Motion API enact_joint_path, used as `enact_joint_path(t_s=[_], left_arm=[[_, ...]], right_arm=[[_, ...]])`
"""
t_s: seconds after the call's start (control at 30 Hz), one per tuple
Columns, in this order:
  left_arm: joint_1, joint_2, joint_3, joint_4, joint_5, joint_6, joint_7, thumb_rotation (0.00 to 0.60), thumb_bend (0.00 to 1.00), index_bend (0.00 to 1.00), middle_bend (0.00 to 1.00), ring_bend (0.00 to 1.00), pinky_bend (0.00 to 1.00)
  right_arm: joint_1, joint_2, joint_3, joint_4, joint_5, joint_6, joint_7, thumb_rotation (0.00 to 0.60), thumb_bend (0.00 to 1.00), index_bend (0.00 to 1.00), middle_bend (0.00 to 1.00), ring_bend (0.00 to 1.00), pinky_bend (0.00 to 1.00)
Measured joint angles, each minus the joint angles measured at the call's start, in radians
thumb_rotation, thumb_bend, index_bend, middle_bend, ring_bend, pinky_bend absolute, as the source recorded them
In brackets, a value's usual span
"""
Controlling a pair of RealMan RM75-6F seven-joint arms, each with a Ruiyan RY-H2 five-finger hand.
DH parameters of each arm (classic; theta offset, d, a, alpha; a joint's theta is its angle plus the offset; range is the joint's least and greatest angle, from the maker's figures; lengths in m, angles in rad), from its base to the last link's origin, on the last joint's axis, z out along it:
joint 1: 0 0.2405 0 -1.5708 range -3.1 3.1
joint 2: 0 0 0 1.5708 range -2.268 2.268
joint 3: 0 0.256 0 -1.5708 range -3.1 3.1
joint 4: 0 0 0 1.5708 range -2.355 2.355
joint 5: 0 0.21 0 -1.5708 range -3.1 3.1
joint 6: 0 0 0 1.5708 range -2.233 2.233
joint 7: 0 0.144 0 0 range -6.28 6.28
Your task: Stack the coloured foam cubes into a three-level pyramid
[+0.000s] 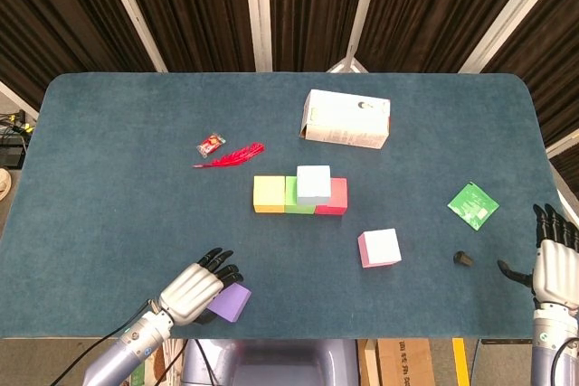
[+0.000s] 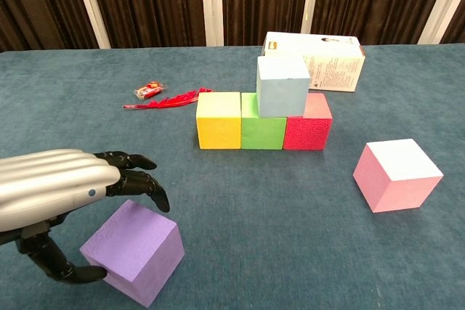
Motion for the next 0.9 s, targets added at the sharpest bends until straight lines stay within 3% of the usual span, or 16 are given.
enact_joint_path(t_s=[0.57, 0.9], left_arm=[[-0.002, 0.004, -0.009, -0.013, -0.014, 0.001, 0.010, 0.600, 0.38, 0.34, 0.31, 0.00, 0.00], [-0.012, 0.094, -0.061, -0.068, -0.054, 0.033, 0.018, 0.600, 0.38, 0.34, 0.30, 0.00, 0.00]], right_arm=[[-0.001, -0.002, 0.006, -0.013, 0.014, 0.001, -0.010, 0.600, 0.17, 0.00, 0.00, 0.00, 0.00], [-0.002, -0.001, 0.011, -0.014, 0.022, 0.000, -0.009, 0.600, 0.17, 0.00, 0.00, 0.00, 0.00]])
